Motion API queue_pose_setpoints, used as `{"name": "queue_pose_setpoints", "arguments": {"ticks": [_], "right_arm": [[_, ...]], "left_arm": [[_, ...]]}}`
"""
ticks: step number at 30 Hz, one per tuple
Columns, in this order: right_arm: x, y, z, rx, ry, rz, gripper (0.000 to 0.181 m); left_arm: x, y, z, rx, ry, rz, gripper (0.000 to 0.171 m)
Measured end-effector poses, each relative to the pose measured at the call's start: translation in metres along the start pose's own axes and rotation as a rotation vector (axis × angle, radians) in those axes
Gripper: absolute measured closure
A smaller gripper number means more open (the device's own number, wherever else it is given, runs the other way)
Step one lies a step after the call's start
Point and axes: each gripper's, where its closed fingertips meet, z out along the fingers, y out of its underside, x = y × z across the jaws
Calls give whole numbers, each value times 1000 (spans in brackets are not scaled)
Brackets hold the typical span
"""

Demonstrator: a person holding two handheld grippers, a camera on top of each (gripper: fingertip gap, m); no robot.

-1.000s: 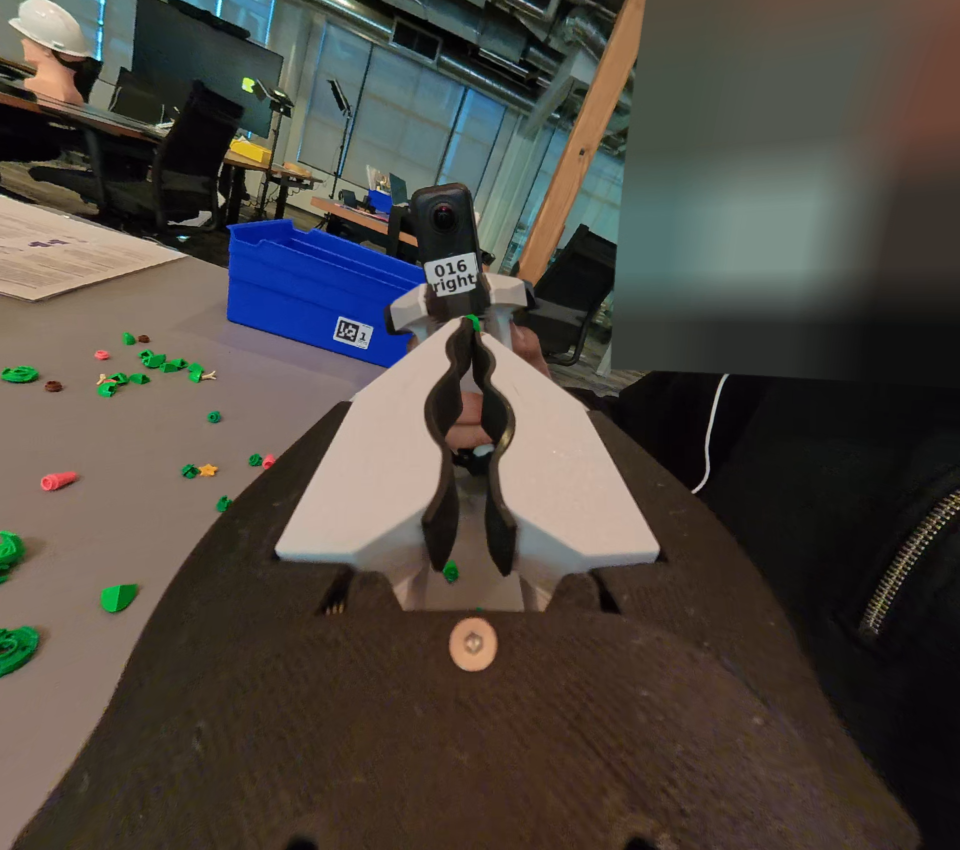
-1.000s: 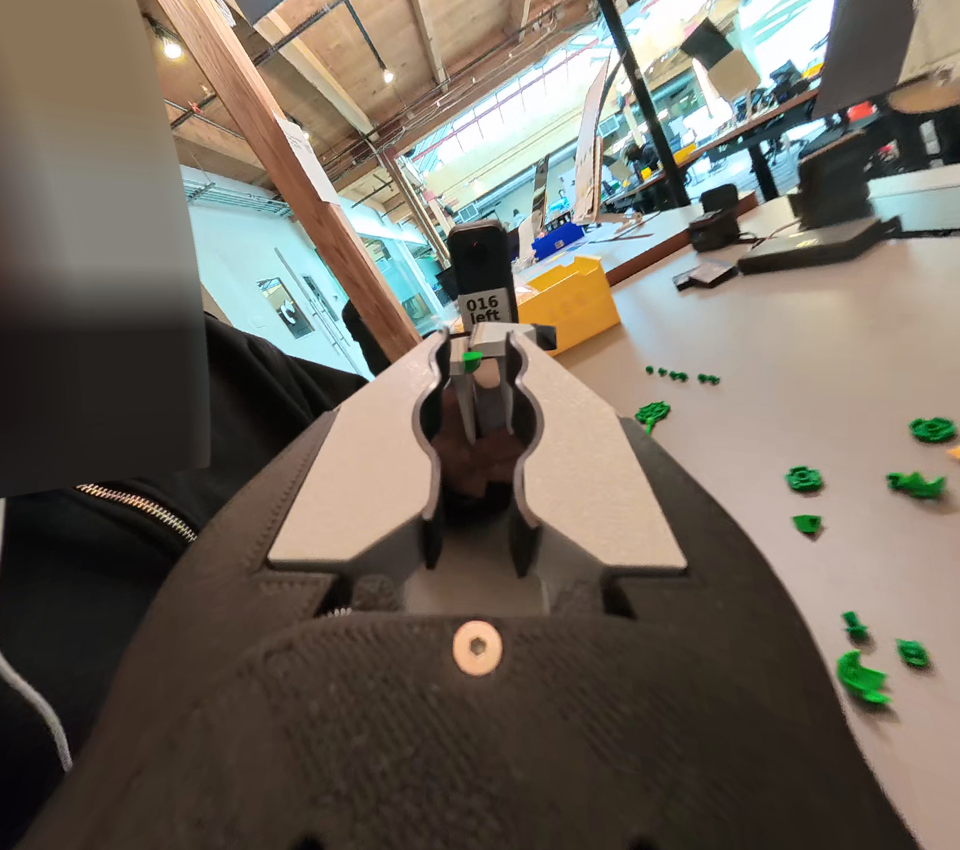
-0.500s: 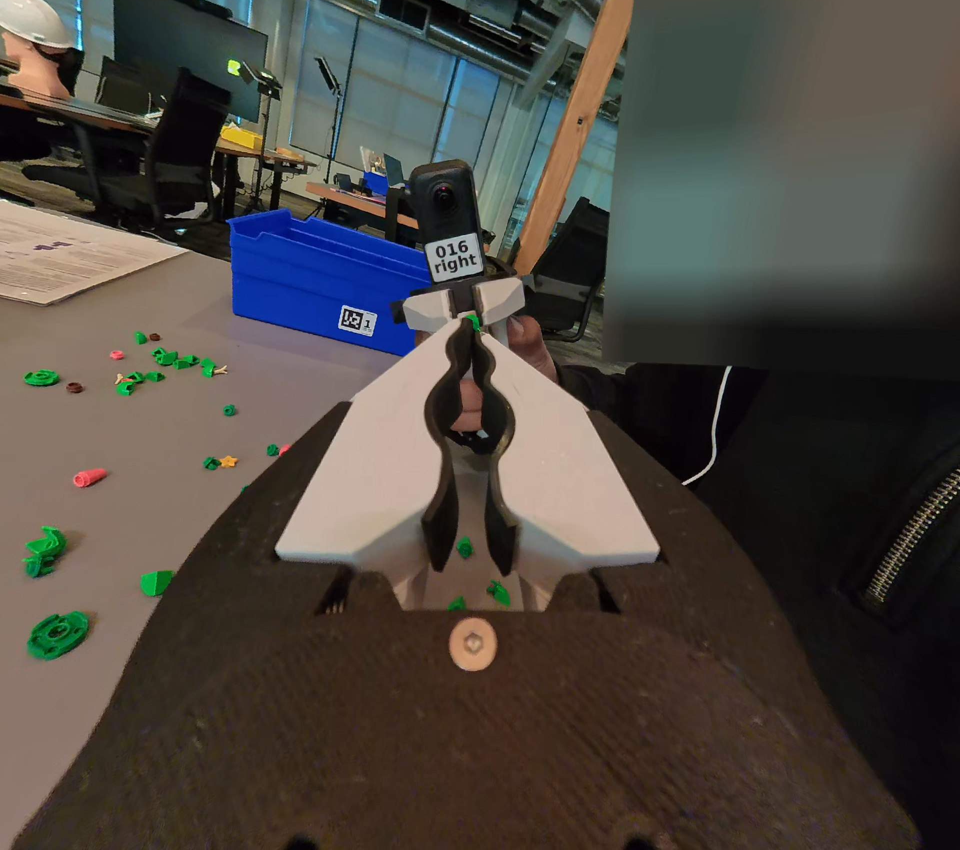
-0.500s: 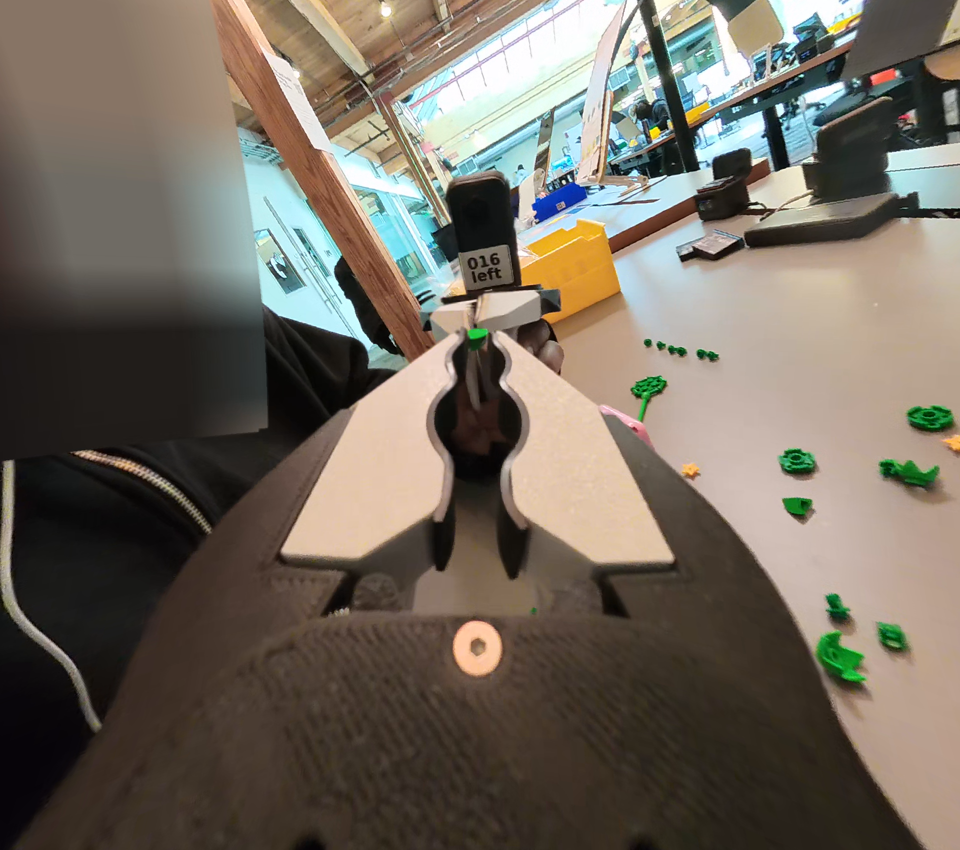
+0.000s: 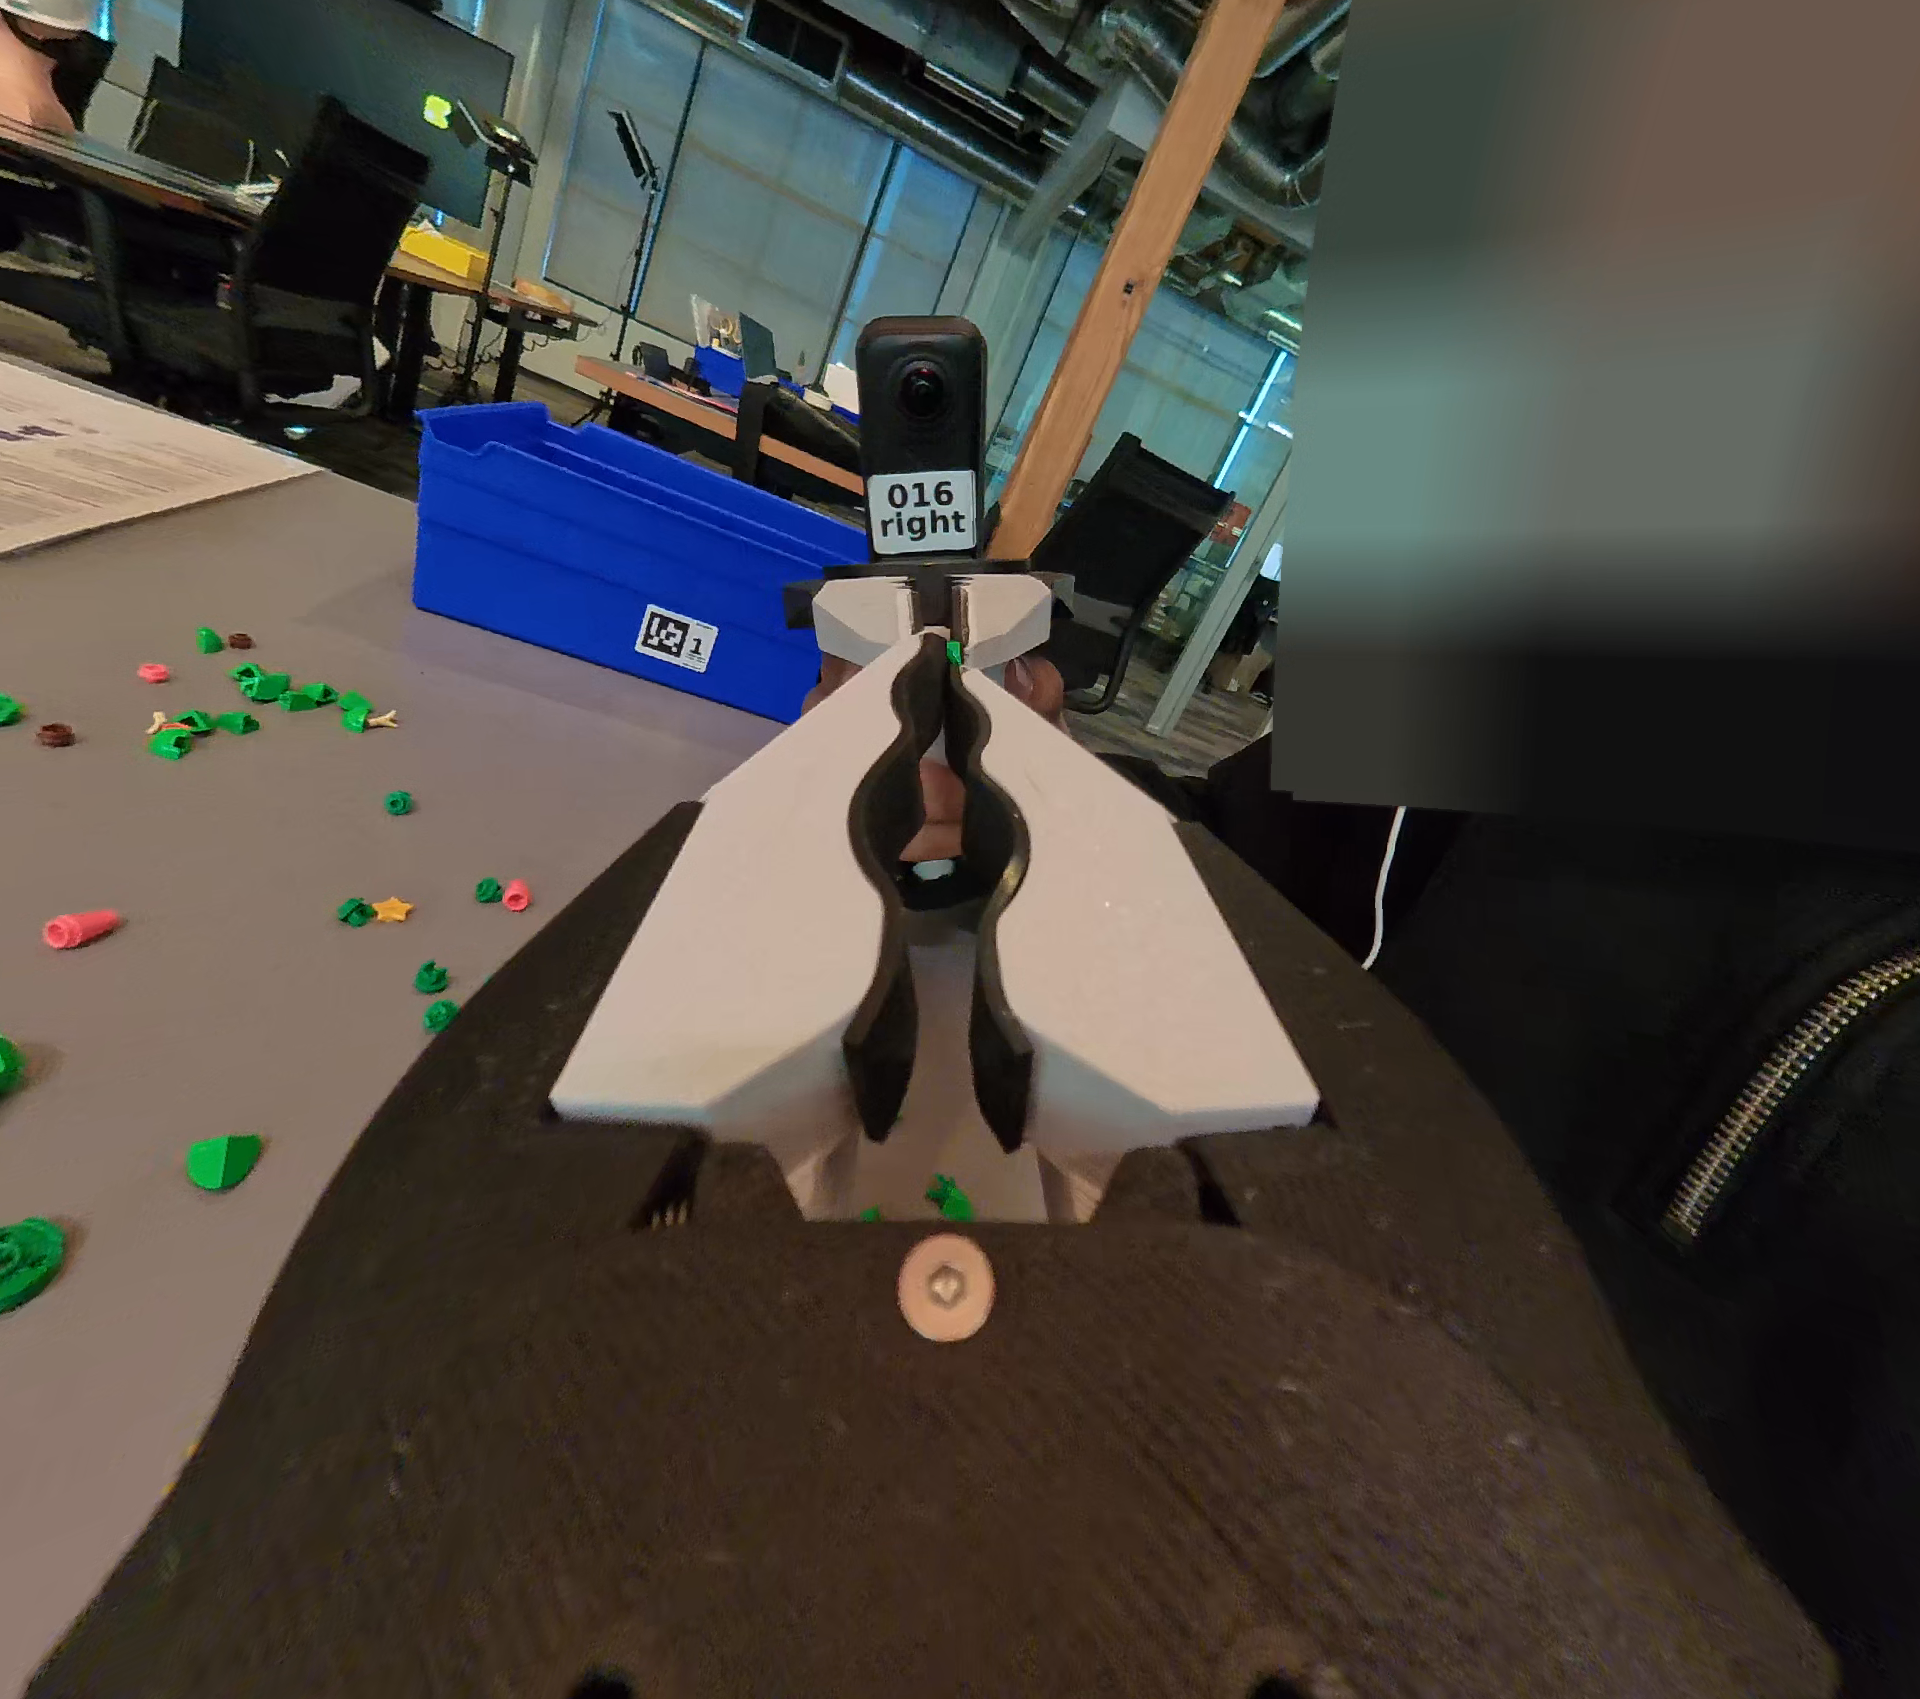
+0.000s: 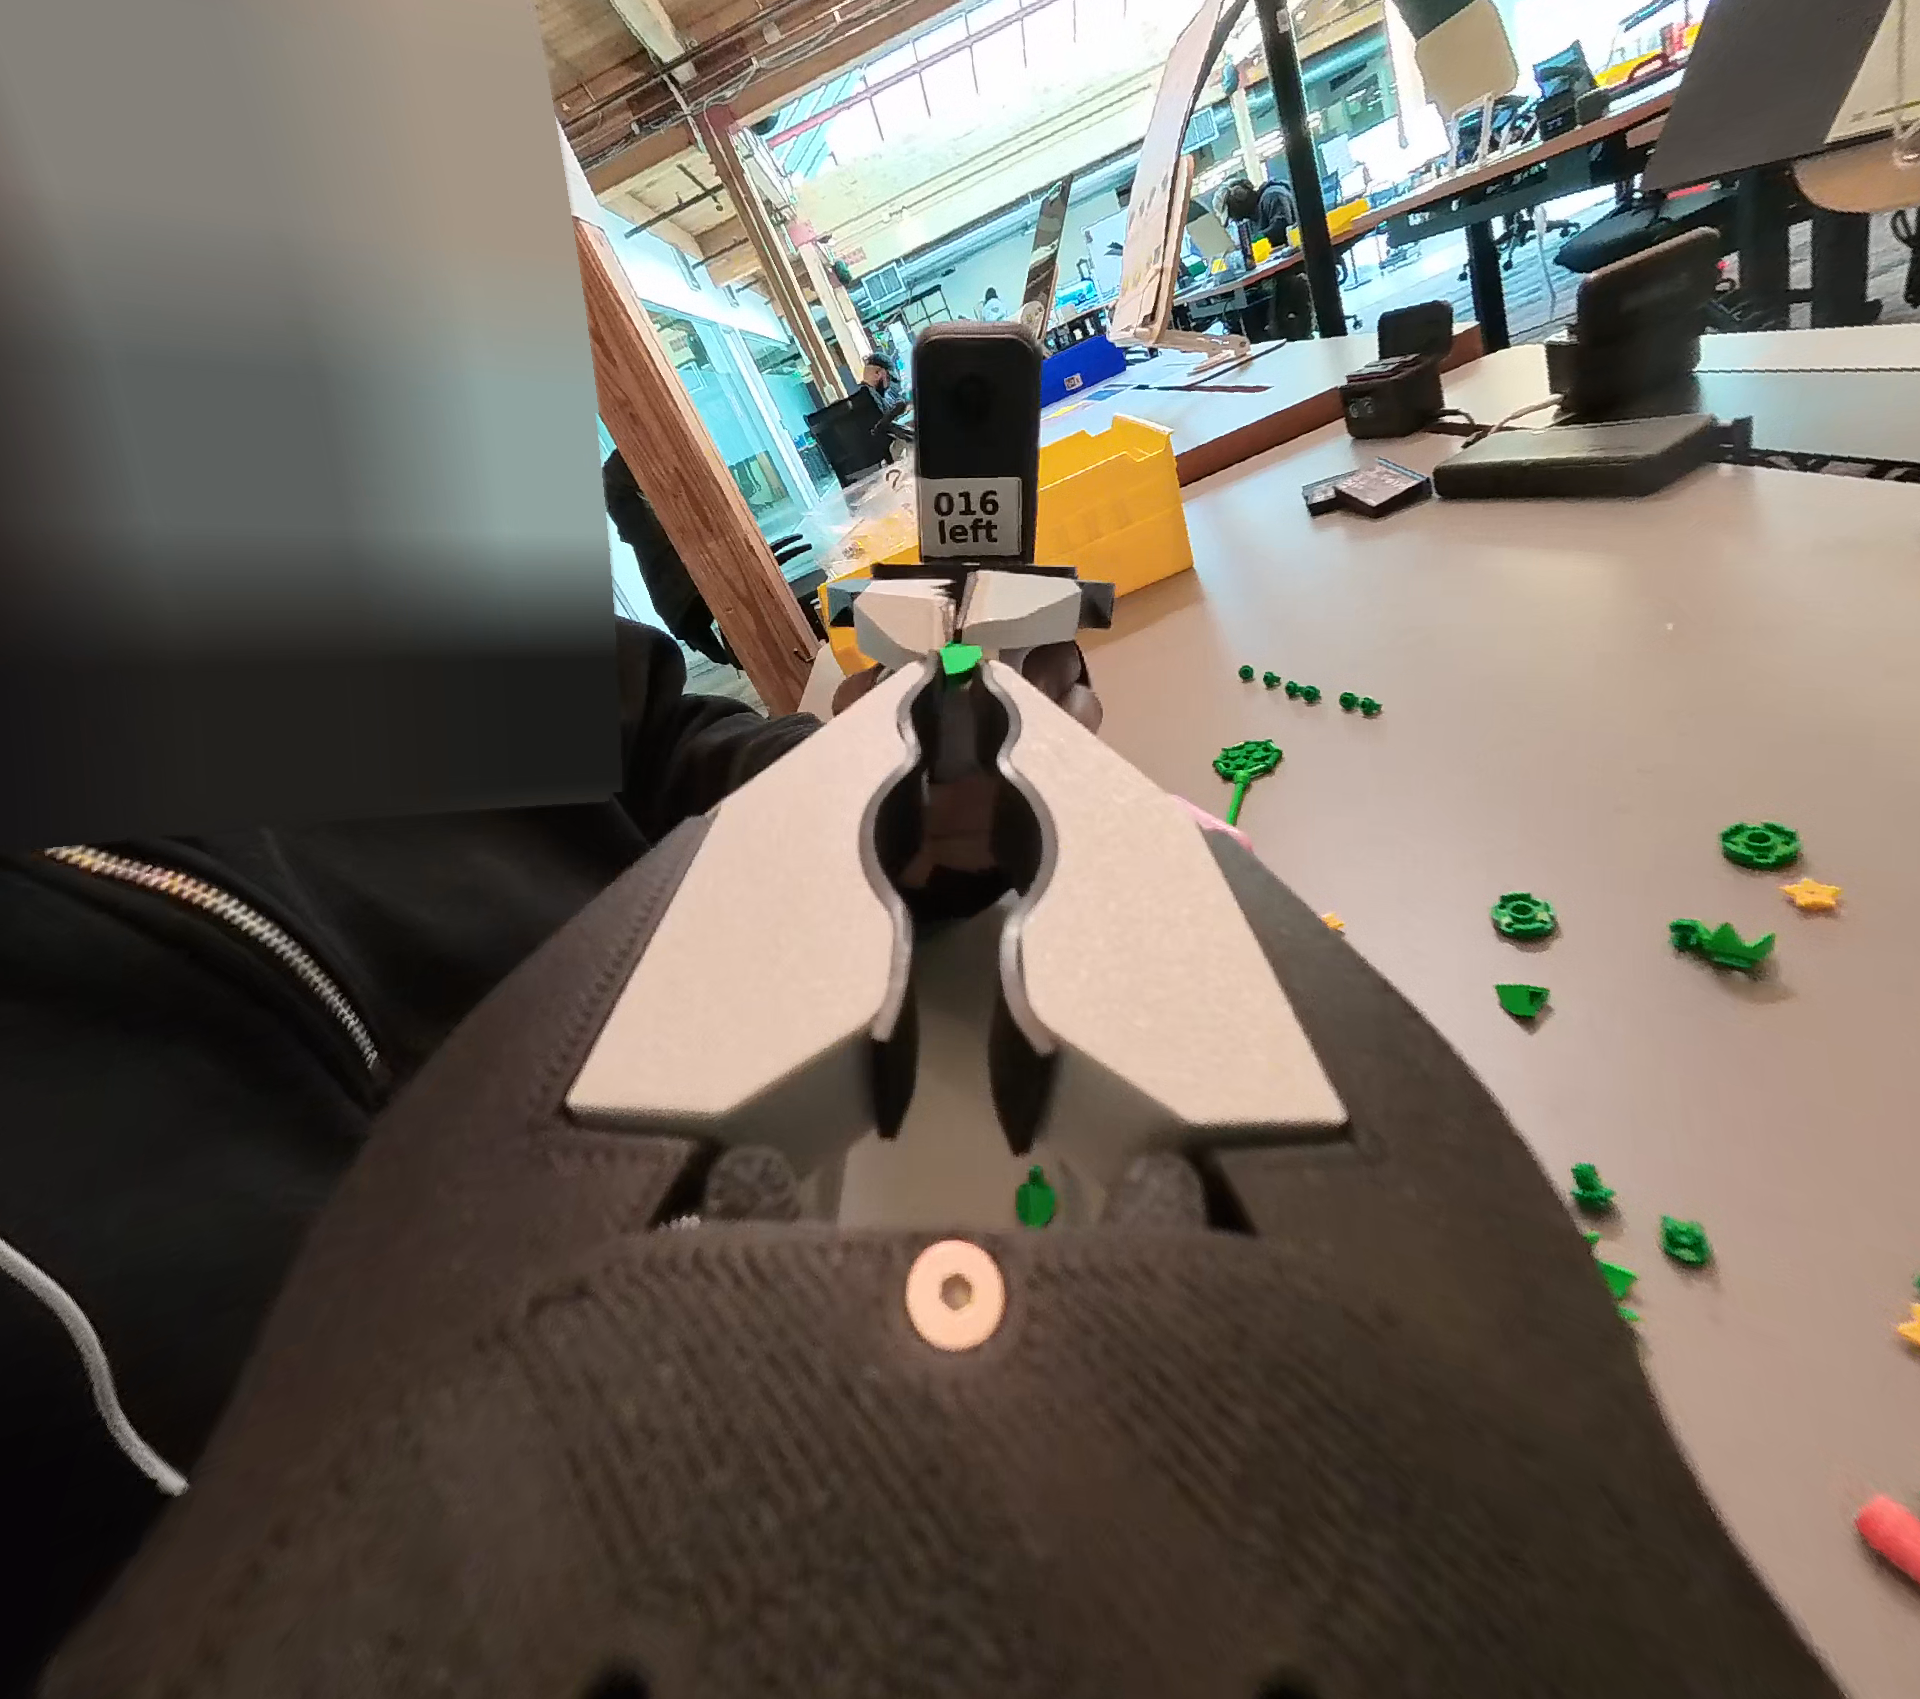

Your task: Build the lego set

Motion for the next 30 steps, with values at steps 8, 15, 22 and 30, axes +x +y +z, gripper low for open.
{"name": "queue_pose_setpoints", "arguments": {"ticks": [8,15,22,30], "right_arm": [[5,0,-1,-13,47,-41,179],[7,-1,-3,4,32,-17,179],[8,5,0,-9,6,54,178],[10,9,0,-21,5,73,179]], "left_arm": [[-4,0,1,13,24,-61,171],[-11,0,-4,-31,-45,61,164],[-8,11,-4,-135,-60,212,166],[-10,11,-7,-152,-73,247,168]]}}
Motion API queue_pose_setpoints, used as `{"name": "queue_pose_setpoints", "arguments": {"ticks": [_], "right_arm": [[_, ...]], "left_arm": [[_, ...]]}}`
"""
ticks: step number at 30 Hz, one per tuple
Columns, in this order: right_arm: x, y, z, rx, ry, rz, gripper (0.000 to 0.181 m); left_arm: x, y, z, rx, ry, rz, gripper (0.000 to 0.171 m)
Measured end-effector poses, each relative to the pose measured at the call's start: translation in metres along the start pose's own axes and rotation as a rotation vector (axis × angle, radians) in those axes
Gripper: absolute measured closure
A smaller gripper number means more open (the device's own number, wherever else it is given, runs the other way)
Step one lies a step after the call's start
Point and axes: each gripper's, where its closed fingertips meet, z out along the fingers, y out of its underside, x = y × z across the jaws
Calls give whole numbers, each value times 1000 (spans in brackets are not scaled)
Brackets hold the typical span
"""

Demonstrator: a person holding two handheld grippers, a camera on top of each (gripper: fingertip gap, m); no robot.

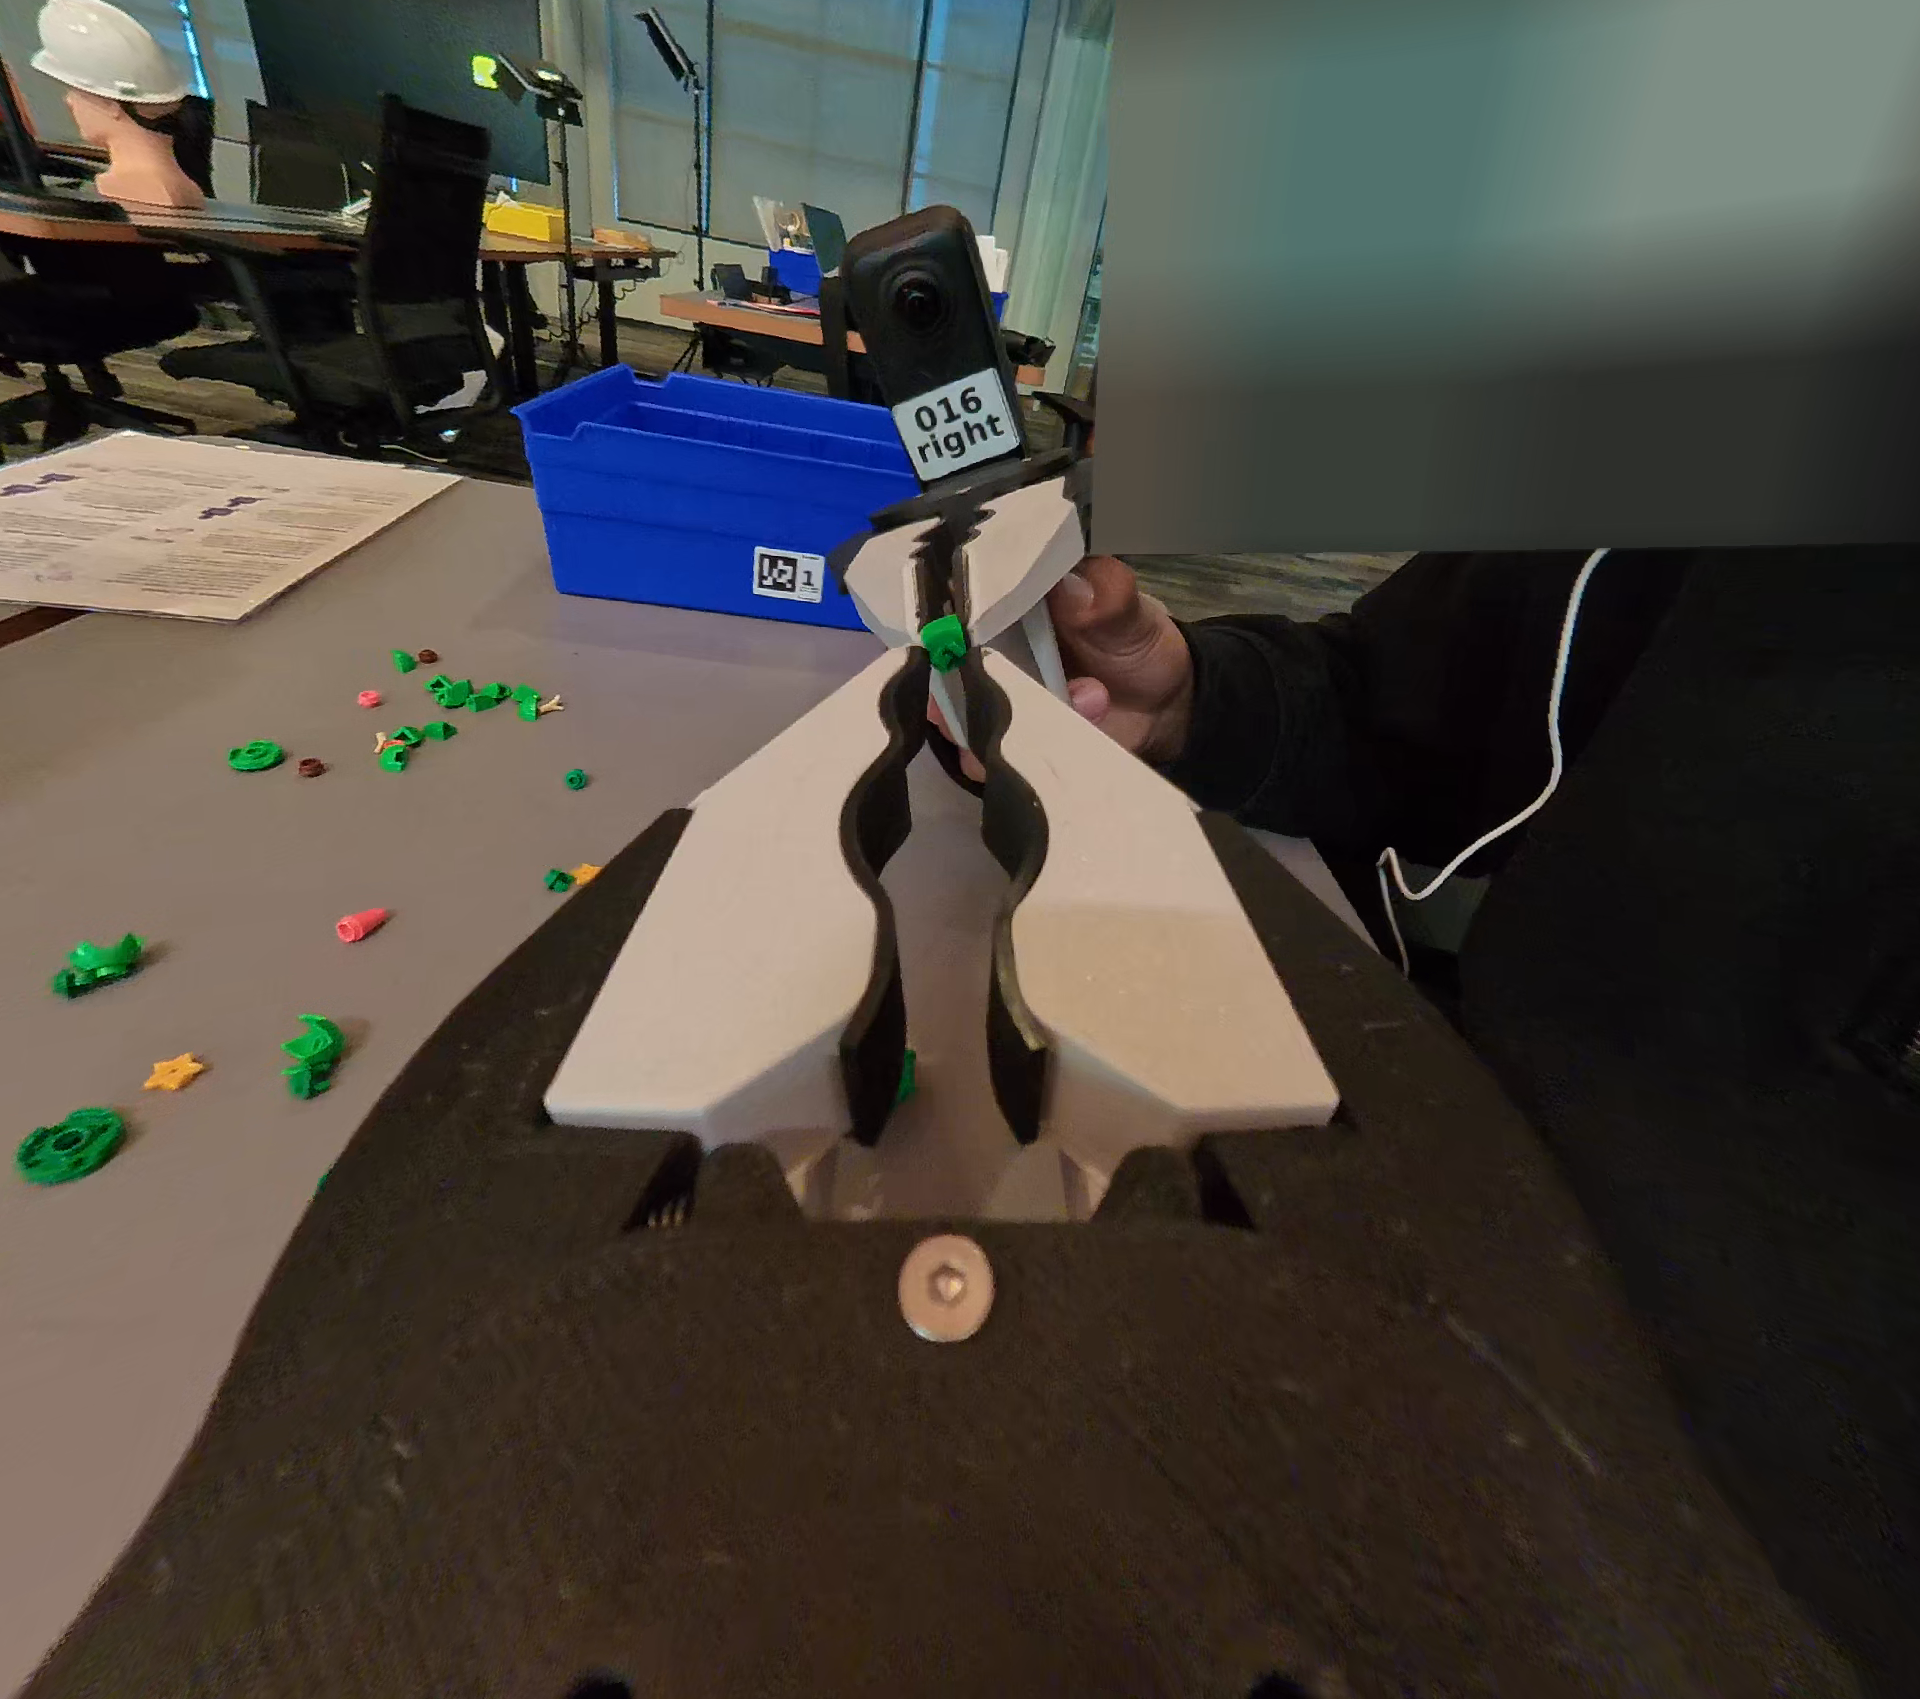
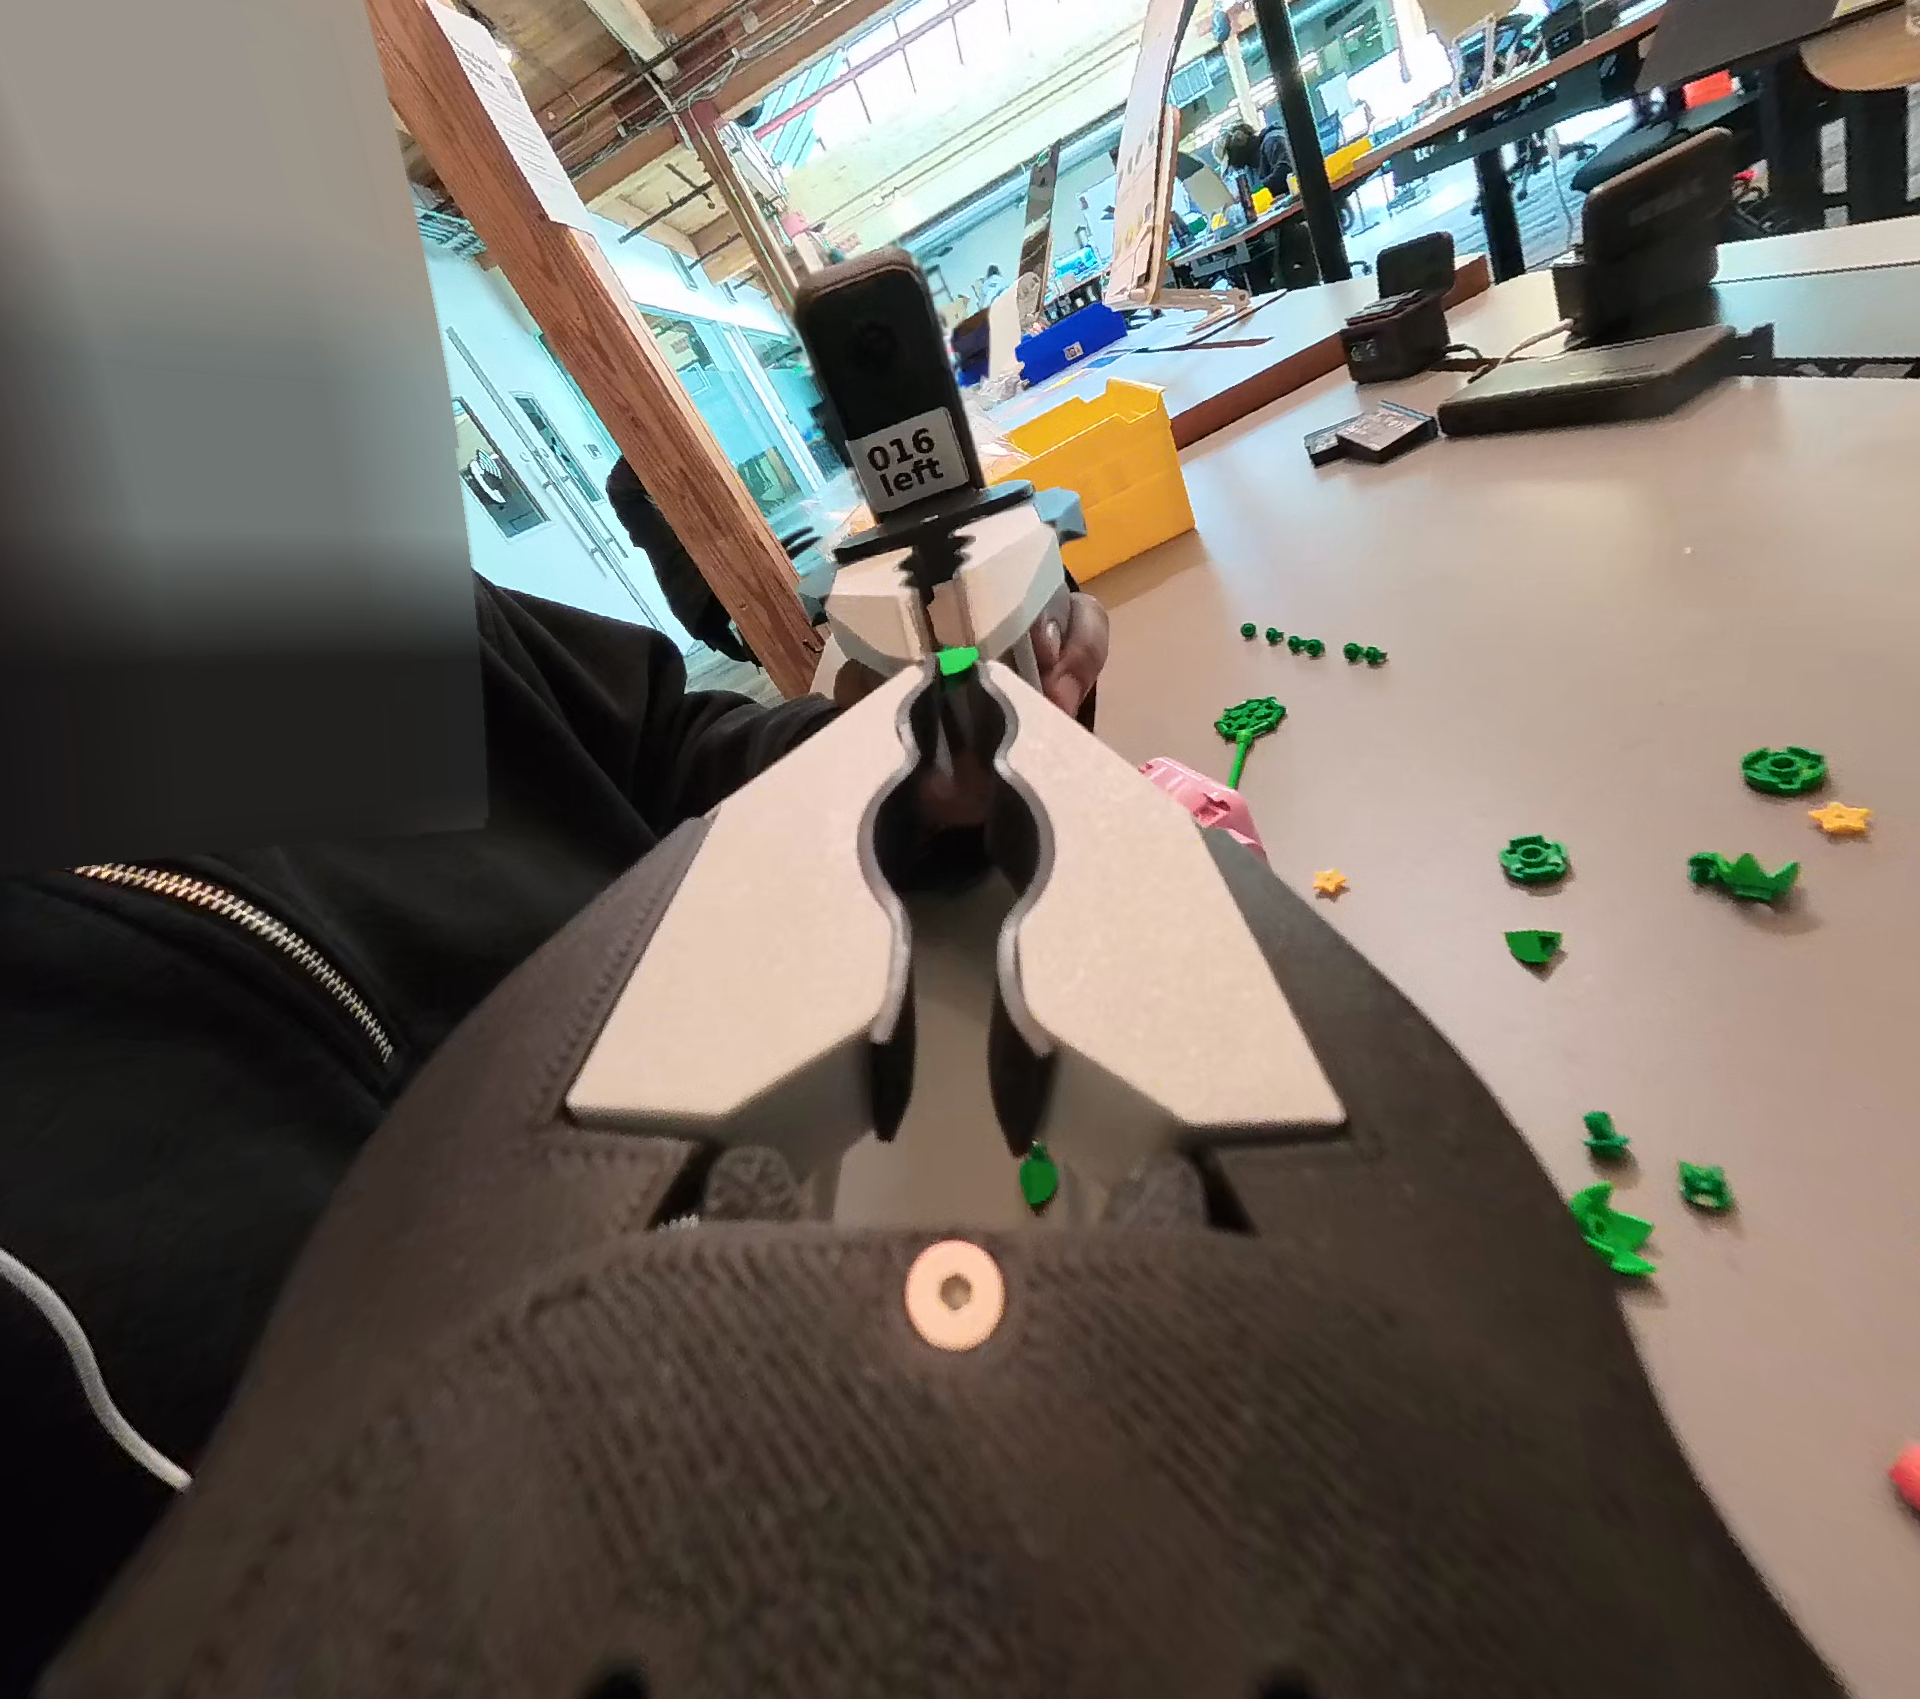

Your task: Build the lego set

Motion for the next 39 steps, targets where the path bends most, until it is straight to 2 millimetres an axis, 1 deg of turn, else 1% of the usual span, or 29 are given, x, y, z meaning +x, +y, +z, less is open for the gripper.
{"name": "queue_pose_setpoints", "arguments": {"ticks": [10,25,33,39], "right_arm": [[1,3,1,-7,-17,40,179],[3,5,1,-29,9,29,179],[4,8,-1,-60,46,-4,178],[8,12,-2,-85,69,-40,179]], "left_arm": [[-2,6,0,-71,-51,121,170],[-5,9,1,-98,-85,163,170],[-7,13,1,-125,-102,176,171],[-8,17,3,-163,-112,163,171]]}}
